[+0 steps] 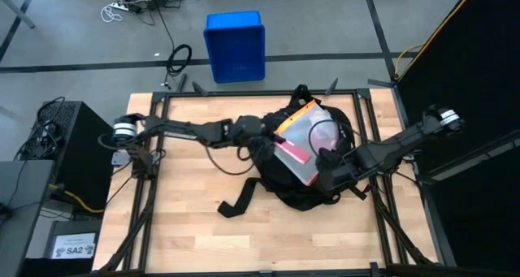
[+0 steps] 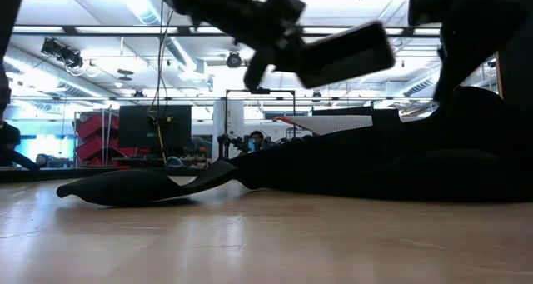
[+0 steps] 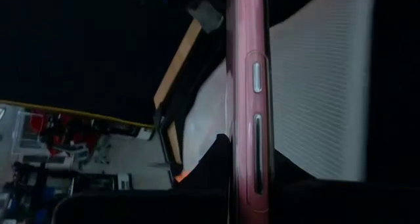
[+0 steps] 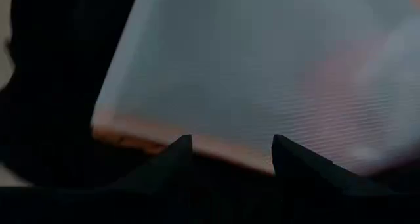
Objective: Unpack backpack
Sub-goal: Put the smartphone into the backpack
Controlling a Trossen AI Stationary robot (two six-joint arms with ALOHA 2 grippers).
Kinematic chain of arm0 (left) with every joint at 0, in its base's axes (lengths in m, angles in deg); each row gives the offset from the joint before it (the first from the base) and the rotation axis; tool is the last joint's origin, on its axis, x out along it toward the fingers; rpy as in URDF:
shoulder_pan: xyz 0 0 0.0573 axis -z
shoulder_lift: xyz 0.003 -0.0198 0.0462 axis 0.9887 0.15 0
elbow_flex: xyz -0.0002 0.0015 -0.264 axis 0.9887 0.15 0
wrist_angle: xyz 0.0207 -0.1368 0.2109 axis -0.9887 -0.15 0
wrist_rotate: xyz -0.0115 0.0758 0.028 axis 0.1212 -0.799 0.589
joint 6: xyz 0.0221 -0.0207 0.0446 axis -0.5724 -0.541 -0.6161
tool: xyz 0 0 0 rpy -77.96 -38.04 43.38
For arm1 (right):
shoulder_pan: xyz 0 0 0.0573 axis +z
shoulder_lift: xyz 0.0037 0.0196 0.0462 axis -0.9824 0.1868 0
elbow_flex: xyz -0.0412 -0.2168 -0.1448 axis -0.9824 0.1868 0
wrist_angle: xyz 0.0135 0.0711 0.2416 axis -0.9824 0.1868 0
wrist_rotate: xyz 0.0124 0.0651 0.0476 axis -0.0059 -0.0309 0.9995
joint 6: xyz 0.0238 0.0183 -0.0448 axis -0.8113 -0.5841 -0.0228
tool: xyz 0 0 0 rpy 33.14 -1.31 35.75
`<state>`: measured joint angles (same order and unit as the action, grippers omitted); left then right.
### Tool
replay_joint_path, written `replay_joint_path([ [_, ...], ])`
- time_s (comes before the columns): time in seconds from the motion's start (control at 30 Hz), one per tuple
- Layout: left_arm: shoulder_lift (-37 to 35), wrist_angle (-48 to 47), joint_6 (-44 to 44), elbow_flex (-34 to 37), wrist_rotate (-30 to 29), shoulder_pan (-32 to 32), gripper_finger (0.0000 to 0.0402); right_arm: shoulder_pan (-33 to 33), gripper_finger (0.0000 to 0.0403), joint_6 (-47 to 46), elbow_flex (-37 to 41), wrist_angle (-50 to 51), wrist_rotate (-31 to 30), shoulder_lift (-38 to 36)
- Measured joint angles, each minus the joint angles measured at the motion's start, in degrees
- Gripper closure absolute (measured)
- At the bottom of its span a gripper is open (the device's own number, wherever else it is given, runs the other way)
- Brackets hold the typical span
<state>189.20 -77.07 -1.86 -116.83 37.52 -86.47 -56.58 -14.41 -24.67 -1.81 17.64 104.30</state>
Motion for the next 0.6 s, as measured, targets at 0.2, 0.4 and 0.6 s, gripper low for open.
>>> replay_joint_path([
  [0.2,11.4,-11.0,-4.5,-15.5,3.5,-1.2,0.0401,0.6,0.0198,-0.6,0.9,-0.5,4.3,0.6],
  [0.4,18.6,-18.0,-8.6,-25.3,2.8,-1.8,0.0401,1.3,0.0174,-2.2,1.4,-1.0,9.3,0.5],
  [0.6,20.8,-18.3,-13.2,-26.8,5.6,-1.7,0.0401,4.0,0.0169,-6.6,5.1,-7.5,15.9,0.5],
])
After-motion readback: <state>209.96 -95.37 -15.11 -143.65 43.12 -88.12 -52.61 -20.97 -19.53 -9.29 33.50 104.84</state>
